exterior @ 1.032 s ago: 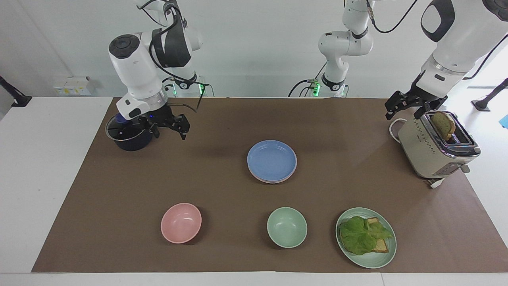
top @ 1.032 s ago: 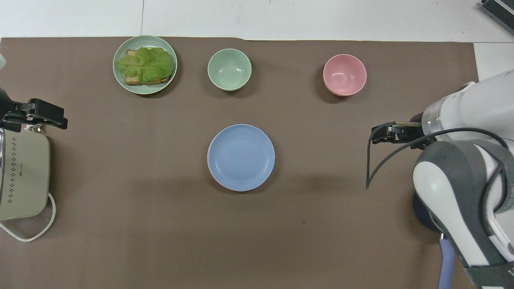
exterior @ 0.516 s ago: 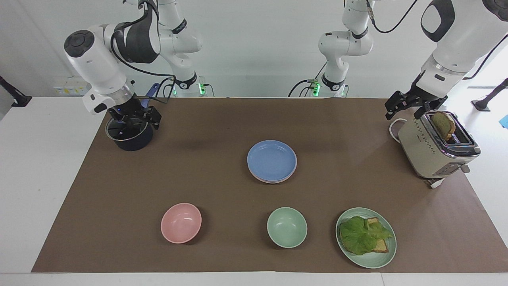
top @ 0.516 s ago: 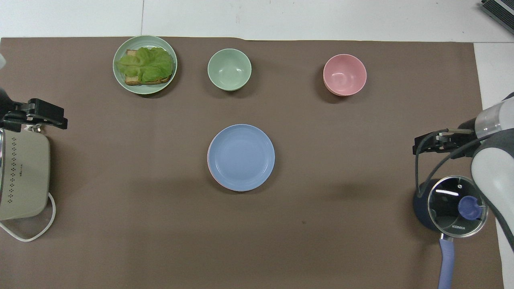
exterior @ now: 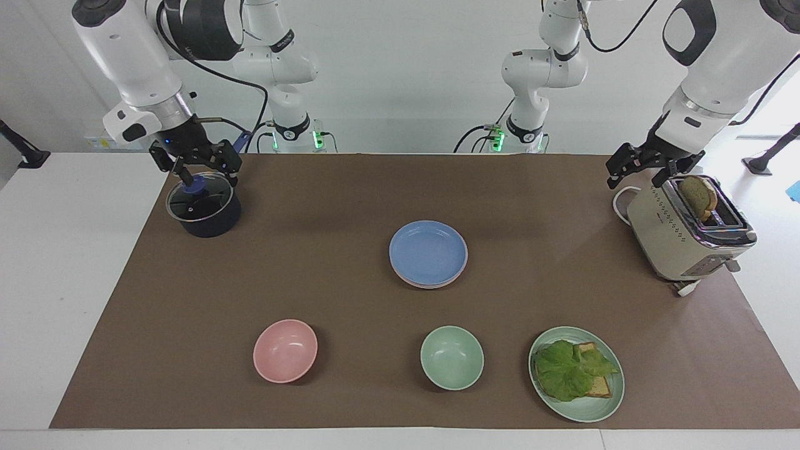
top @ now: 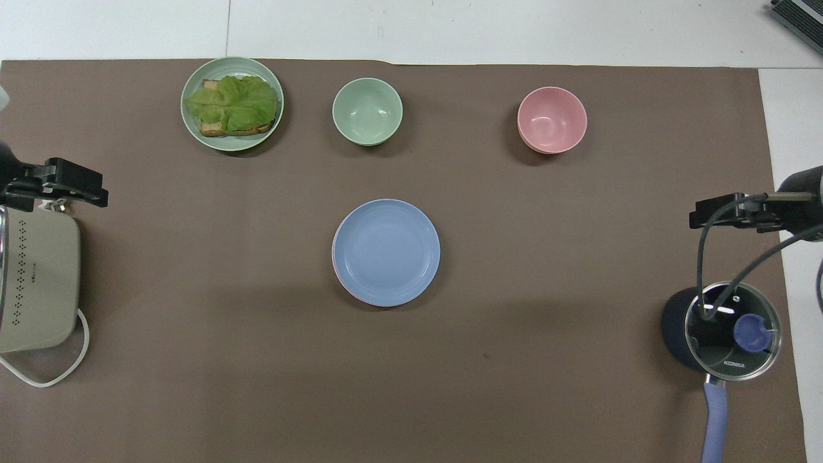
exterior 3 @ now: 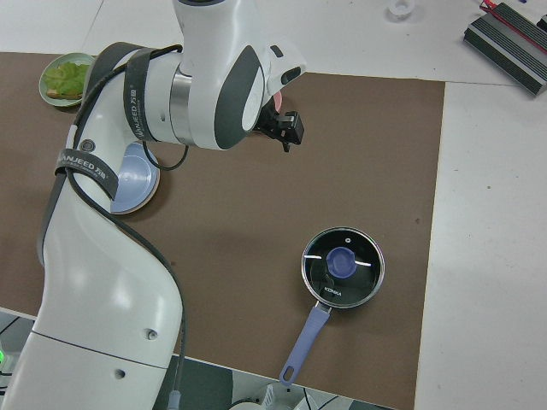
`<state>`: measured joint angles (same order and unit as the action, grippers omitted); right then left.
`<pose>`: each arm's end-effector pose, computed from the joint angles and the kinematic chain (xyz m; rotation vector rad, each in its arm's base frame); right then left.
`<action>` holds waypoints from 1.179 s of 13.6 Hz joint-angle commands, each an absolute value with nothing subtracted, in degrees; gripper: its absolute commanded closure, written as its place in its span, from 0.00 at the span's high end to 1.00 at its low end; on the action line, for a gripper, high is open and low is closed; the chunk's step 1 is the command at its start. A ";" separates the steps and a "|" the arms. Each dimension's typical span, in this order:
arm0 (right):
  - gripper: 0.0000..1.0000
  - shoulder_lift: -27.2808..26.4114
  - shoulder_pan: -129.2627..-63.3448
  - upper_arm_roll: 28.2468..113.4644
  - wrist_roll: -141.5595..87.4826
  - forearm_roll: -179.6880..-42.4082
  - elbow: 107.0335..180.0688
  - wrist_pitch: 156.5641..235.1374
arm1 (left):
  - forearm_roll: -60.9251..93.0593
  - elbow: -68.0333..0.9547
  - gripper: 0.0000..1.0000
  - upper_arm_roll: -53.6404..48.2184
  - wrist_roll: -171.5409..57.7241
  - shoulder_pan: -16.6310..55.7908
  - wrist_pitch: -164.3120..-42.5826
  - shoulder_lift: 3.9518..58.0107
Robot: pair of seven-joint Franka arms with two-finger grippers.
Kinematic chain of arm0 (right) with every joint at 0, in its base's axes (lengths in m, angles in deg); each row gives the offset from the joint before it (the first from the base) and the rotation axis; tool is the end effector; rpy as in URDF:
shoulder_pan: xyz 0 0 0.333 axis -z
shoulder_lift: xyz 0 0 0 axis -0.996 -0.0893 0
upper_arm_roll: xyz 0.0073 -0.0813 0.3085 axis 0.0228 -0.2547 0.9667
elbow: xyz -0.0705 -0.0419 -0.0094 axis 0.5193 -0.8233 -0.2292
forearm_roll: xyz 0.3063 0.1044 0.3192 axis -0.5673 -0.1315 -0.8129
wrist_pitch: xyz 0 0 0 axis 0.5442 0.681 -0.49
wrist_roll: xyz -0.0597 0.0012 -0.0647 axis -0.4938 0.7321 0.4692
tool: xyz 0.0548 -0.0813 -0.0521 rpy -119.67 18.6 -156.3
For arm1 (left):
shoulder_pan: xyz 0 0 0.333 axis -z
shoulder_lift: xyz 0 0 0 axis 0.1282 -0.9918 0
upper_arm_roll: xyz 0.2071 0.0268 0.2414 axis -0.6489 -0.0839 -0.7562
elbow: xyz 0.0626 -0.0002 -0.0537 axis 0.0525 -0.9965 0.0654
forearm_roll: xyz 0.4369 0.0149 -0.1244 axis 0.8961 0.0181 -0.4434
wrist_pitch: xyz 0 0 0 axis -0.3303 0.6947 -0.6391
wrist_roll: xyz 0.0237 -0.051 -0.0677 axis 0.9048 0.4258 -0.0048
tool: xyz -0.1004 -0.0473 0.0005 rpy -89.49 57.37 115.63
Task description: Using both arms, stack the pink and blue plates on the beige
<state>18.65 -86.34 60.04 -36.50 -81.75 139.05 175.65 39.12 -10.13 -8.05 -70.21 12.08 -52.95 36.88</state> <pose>0.6050 -0.0216 0.5908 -3.1132 0.0995 -0.0514 0.6344 -0.0318 0.6162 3.1074 -0.0085 -0.0556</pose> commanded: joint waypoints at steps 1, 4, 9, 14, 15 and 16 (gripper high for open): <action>1.00 18.77 -86.98 60.31 -35.92 -77.92 134.39 171.17 | 39.89 -10.39 1.00 -7.76 -70.68 11.67 -52.43 37.26; 1.00 18.86 -87.34 60.23 -35.83 -77.82 129.72 165.72 | 39.80 -10.30 1.00 -7.76 -70.68 11.67 -52.34 37.26; 1.00 21.93 -87.25 59.88 -35.05 -78.61 131.02 163.67 | 39.80 -10.39 1.00 -7.76 -70.68 11.67 -52.34 37.26; 1.00 21.24 -87.51 60.23 -35.56 -78.61 132.52 166.14 | 39.88 -10.39 1.00 -7.76 -70.68 11.67 -52.34 37.26; 1.00 21.23 -87.52 60.14 -35.04 -78.61 132.96 167.36 | 39.89 -10.39 1.00 -7.76 -70.68 11.67 -52.34 37.26; 1.00 21.23 -87.52 60.14 -35.04 -78.61 132.96 167.37 | 39.89 -10.30 1.00 -7.76 -70.68 11.67 -52.34 37.26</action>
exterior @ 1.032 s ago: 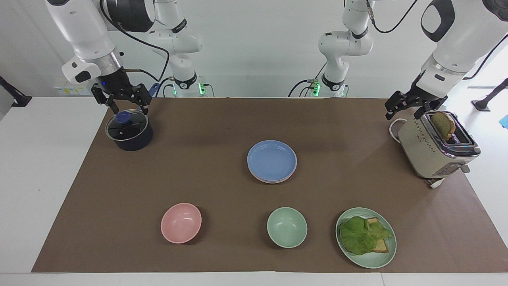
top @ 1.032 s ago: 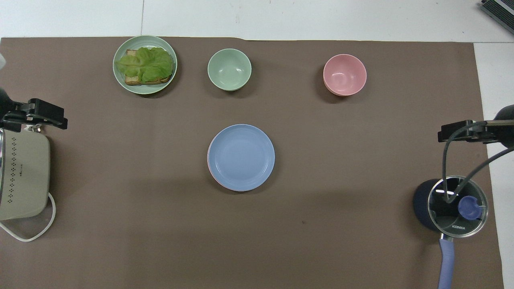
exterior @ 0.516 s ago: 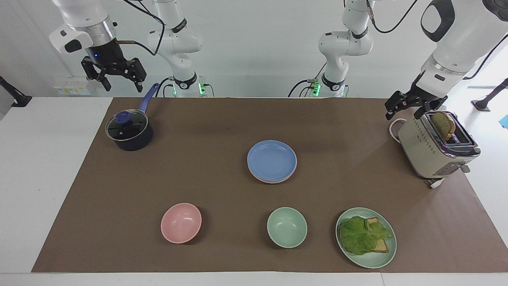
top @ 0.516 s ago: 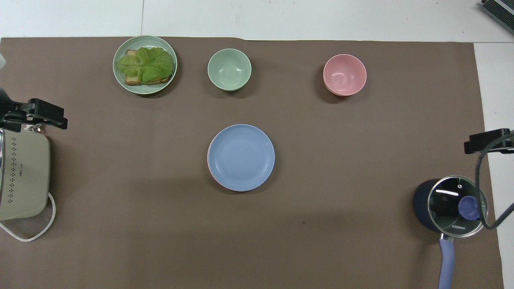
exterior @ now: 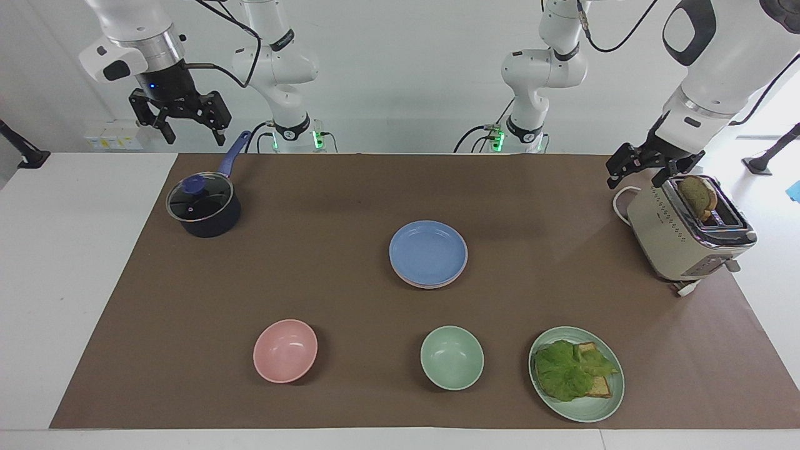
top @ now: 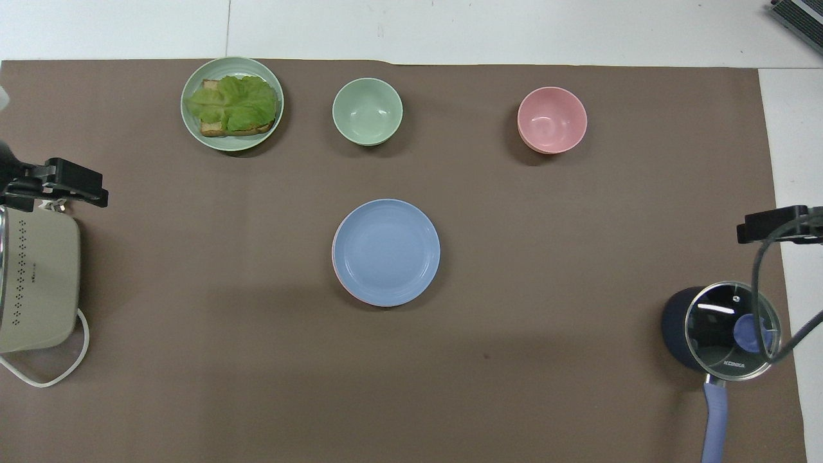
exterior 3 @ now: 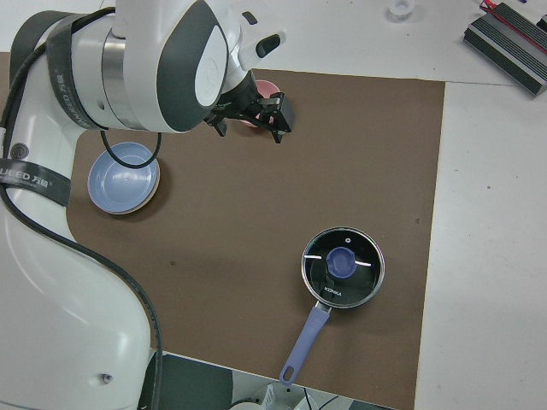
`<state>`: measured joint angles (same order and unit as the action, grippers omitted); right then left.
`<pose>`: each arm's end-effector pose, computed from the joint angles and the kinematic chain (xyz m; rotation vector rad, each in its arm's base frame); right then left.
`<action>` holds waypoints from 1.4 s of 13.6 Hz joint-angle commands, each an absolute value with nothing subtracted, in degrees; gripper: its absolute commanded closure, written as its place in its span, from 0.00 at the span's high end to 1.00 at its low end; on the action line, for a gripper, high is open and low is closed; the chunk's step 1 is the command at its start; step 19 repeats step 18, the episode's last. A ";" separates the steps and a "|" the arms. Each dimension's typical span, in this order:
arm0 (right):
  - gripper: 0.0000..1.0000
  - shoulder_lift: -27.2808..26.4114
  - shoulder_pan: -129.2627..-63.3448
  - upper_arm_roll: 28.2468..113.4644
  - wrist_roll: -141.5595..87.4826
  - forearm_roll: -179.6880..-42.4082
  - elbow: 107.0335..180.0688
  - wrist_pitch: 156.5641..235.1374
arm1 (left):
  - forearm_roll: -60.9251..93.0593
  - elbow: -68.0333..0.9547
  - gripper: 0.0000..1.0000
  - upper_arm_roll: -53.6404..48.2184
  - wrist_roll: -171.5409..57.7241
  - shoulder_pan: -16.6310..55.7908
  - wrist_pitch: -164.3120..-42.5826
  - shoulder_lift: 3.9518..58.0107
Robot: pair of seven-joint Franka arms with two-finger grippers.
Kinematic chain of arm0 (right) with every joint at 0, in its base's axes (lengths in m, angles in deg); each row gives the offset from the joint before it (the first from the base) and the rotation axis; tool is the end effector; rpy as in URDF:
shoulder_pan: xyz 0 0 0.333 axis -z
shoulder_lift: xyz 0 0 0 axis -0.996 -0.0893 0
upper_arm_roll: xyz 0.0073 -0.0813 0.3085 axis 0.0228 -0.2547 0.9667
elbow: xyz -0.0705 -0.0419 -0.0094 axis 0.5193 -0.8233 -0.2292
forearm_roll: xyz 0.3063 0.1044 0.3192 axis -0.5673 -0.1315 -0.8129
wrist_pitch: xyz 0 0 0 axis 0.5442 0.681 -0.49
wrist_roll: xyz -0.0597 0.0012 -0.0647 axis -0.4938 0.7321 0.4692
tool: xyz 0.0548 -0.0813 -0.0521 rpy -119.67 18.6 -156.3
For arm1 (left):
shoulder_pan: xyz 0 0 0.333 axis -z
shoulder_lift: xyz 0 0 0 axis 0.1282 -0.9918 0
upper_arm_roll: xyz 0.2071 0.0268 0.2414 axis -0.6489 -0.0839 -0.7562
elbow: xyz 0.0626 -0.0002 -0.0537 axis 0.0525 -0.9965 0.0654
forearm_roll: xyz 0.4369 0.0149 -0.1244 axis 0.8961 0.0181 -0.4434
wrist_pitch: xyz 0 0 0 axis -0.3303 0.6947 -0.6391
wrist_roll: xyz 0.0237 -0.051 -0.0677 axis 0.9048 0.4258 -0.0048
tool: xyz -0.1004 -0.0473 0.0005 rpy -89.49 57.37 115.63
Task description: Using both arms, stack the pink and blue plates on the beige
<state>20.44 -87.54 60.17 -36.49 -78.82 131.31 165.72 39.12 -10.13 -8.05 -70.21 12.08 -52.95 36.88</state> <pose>0.5811 -0.0135 0.6663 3.1183 -0.0621 0.0404 0.6344 -0.0318 0.6162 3.1074 -0.0085 -0.0556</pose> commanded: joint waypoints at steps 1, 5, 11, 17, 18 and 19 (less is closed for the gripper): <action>1.00 21.32 -87.52 60.14 -35.04 -78.70 133.05 167.20 | 39.89 -10.39 1.00 -7.76 -70.68 11.67 -52.34 37.26; 1.00 21.32 -87.52 60.23 -35.04 -78.79 132.96 166.23 | 39.89 -10.39 1.00 -7.76 -70.68 11.67 -52.34 37.26; 1.00 21.58 -87.60 60.32 -35.48 -78.88 133.22 166.23 | 39.88 -10.39 1.00 -7.76 -70.68 11.67 -52.34 37.26; 1.00 21.59 -87.60 60.32 -35.39 -79.23 134.98 167.28 | 39.89 -10.39 1.00 -7.76 -70.68 11.67 -52.34 37.26; 1.00 21.59 -87.60 60.32 -35.04 -79.23 134.98 167.29 | 39.89 -10.39 1.00 -7.76 -70.68 11.67 -52.34 37.26; 1.00 21.59 -87.60 60.32 -35.04 -79.23 134.98 167.29 | 39.89 -10.39 1.00 -7.76 -70.68 11.67 -52.34 37.26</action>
